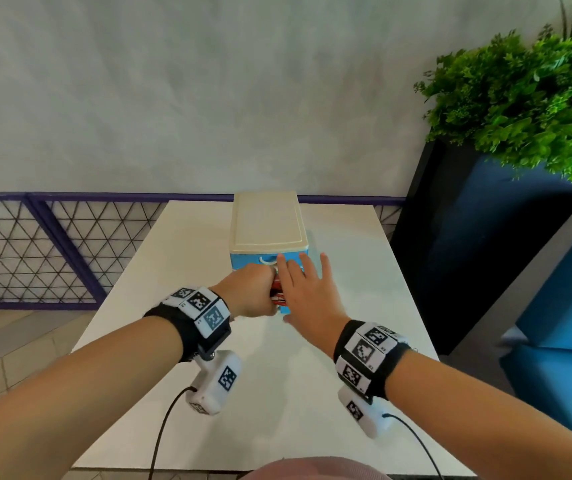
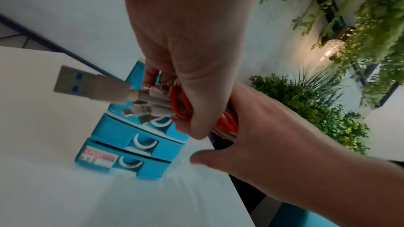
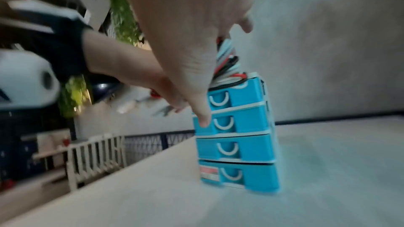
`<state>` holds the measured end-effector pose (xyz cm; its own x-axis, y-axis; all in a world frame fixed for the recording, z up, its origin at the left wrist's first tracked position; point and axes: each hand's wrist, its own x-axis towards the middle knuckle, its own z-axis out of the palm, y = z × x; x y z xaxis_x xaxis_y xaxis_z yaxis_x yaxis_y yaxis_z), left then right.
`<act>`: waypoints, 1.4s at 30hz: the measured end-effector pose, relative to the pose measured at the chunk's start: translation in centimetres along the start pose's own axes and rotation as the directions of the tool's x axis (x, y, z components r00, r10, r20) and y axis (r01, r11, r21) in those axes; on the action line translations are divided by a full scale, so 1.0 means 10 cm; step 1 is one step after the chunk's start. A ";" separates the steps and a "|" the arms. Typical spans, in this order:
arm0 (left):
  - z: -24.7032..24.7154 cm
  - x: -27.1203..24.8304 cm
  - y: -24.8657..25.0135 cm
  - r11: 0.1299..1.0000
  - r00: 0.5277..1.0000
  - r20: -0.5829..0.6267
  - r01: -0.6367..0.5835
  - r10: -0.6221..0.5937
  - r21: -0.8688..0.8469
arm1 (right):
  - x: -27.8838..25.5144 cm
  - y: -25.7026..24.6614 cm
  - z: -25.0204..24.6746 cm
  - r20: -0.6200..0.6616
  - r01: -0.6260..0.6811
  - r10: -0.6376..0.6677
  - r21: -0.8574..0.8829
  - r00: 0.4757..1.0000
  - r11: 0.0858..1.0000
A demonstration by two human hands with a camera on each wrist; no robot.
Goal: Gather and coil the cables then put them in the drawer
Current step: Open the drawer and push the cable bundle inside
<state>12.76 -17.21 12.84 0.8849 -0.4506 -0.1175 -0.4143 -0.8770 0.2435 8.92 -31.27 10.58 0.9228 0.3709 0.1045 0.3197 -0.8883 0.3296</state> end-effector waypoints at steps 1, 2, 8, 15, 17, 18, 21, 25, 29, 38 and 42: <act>0.00 -0.01 0.00 0.999 0.999 0.035 0.005 -0.004 -0.039 | 0.04 0.03 0.05 -0.028 0.013 -0.013 0.018 1.000 1.000; 0.01 -0.02 -0.01 0.997 0.998 0.063 0.009 -0.004 -0.080 | 0.07 0.07 0.08 -0.058 0.044 -0.041 0.052 0.997 0.998; 0.13 -0.10 0.02 0.980 0.989 0.143 0.067 -0.040 -0.188 | 0.12 0.16 0.10 -0.082 0.197 -0.181 0.295 0.980 0.935; -0.09 -0.01 -0.17 0.915 0.962 0.270 0.075 0.038 -0.397 | 0.25 0.23 0.07 0.024 0.204 -0.222 0.312 0.975 0.928; -0.24 0.04 -0.32 0.896 0.998 0.060 0.049 -0.024 -0.442 | 0.33 0.29 0.06 0.059 0.157 -0.183 0.299 0.981 0.941; -0.31 0.06 -0.38 0.900 0.997 -0.055 0.024 -0.053 -0.435 | 0.37 0.31 0.04 0.071 0.144 -0.170 0.286 0.983 0.947; -0.43 0.12 -0.57 0.958 0.985 -0.167 -0.015 -0.034 -0.285 | 0.53 0.32 -0.01 0.079 0.145 -0.170 0.250 0.982 0.957; -0.36 0.17 -0.79 0.976 0.995 -0.084 0.027 -0.046 -0.215 | 0.68 0.25 -0.06 0.124 0.143 -0.174 0.229 0.977 0.963; -0.34 0.25 -0.86 0.986 0.993 -0.122 -0.026 0.006 -0.167 | 0.68 0.25 -0.07 0.175 0.127 -0.168 0.222 0.970 0.967; -0.34 0.49 -0.92 0.991 0.985 -0.150 -0.102 0.089 -0.082 | 0.58 0.36 -0.39 0.359 0.136 -0.268 0.353 0.894 0.926; -0.26 0.57 -1.01 0.977 0.976 -0.039 -0.214 0.214 -0.008 | 0.57 0.60 -0.59 0.408 -0.002 -0.214 0.468 0.888 0.884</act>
<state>22.55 -10.44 12.23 0.7836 -0.6207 -0.0253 -0.5923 -0.7588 0.2711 14.85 -32.90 18.68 0.8383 0.4090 -0.3605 0.3813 -0.9125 -0.1484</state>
